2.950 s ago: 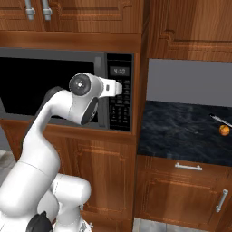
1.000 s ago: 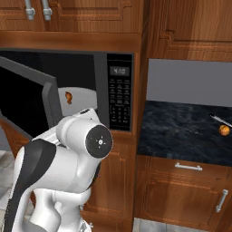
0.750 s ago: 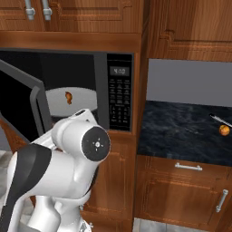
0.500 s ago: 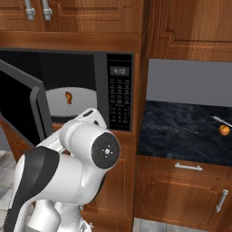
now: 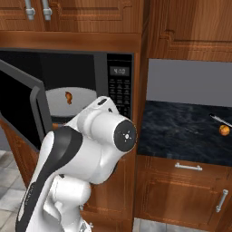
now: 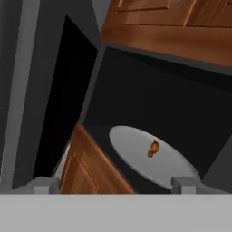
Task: Open the microwave door.
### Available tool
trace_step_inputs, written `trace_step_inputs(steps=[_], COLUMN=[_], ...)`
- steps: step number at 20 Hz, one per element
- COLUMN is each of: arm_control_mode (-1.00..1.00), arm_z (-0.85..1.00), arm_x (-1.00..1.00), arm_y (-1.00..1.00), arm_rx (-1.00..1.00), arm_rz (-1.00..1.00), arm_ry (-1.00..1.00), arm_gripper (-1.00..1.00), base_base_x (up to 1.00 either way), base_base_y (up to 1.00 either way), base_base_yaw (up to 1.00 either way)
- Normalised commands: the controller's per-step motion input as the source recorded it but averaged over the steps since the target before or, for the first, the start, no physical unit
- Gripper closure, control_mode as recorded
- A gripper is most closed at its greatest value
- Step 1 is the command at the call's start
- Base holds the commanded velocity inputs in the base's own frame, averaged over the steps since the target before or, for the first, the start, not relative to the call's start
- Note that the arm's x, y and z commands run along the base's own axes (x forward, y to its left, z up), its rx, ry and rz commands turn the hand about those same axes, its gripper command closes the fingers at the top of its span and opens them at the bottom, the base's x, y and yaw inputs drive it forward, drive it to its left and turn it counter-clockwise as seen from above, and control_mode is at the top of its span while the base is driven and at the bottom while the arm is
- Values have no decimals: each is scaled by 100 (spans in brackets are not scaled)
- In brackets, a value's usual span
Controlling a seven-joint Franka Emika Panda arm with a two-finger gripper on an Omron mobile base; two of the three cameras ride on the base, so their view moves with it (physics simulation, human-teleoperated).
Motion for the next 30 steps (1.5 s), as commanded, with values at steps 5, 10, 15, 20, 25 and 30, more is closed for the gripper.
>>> trace_step_inputs(steps=[5, 10, 15, 20, 25, 30], arm_control_mode=[-100, -100, -100, -100, -100, -100], arm_z=[-16, -12, -15, -23, -28, -20], arm_x=[94, 47, -21, -53, -49, -63], arm_y=[29, 28, 61, 91, 100, 100], arm_rx=[-4, -4, -8, -11, -11, -5], arm_rz=[14, 22, 46, 54, 49, 38], arm_ry=[0, -3, -6, -2, -4, -8], arm_gripper=[-100, -100, -100, -100, -100, -100], base_base_x=[0, 0, 0, 0, 0, 0], base_base_y=[0, 0, 0, 0, 0, 0], base_base_yaw=[0, 0, 0, 0, 0, 0])
